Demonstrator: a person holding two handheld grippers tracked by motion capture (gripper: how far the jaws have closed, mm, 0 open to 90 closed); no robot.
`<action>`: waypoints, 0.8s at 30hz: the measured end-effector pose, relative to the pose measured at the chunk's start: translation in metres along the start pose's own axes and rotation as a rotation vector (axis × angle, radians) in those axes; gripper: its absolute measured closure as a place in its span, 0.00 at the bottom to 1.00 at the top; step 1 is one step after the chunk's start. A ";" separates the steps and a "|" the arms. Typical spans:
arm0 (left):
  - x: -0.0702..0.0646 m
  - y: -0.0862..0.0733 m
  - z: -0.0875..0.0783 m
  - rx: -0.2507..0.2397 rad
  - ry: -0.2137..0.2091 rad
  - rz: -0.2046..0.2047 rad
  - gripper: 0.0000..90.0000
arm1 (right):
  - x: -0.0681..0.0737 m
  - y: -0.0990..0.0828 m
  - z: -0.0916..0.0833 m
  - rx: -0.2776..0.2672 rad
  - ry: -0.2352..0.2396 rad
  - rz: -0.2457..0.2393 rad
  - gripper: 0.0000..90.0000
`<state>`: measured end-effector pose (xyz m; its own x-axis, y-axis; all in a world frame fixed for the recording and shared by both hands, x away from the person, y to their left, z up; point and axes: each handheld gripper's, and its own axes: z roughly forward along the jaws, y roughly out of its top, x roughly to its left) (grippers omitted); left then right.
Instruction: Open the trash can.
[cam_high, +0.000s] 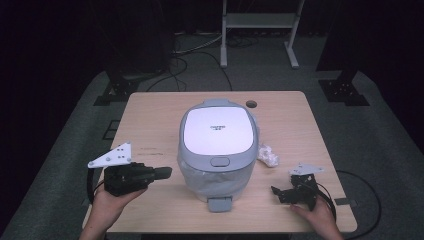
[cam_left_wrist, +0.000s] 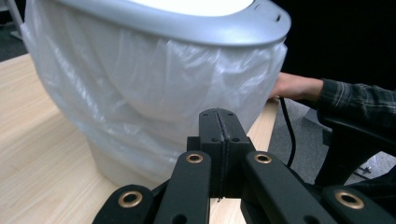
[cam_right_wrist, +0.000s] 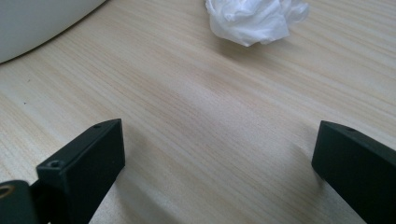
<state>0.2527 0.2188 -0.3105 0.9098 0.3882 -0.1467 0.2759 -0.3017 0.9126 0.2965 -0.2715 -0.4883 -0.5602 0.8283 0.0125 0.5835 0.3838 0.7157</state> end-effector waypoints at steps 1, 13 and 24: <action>-0.002 0.003 0.000 -0.004 -0.003 0.003 1.00 | 0.000 0.000 0.000 0.000 0.000 0.000 0.02; -0.011 0.025 0.004 -0.022 -0.023 0.039 1.00 | 0.000 0.000 0.000 0.000 0.000 -0.001 0.02; -0.017 0.052 0.015 -0.041 -0.032 0.078 1.00 | 0.000 0.000 0.000 0.000 0.000 0.000 0.02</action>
<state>0.2563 0.1833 -0.2659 0.9377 0.3367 -0.0860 0.1914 -0.2940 0.9364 0.2965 -0.2715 -0.4883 -0.5602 0.8283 0.0125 0.5834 0.3838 0.7157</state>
